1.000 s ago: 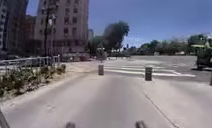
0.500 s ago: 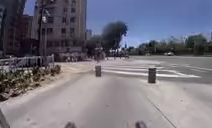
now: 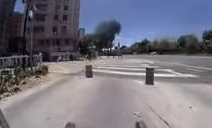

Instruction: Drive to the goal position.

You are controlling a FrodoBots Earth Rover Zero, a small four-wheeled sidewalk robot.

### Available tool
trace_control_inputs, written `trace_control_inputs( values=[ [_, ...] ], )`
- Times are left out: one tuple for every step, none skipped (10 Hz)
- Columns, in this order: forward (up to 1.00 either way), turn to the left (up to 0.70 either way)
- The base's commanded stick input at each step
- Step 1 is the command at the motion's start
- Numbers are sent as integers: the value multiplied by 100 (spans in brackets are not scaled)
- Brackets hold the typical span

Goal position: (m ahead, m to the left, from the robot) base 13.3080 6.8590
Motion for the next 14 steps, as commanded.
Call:
trace_control_inputs(
  values=[
    [70, 0],
    [70, 0],
    [70, 0],
    [70, 0],
    [70, 0],
    [70, 0],
    [70, 0],
    [70, 0],
    [70, 0],
    [70, 0],
    [70, 0],
    [70, 0],
    [70, 0],
    [70, 0]
  ],
)
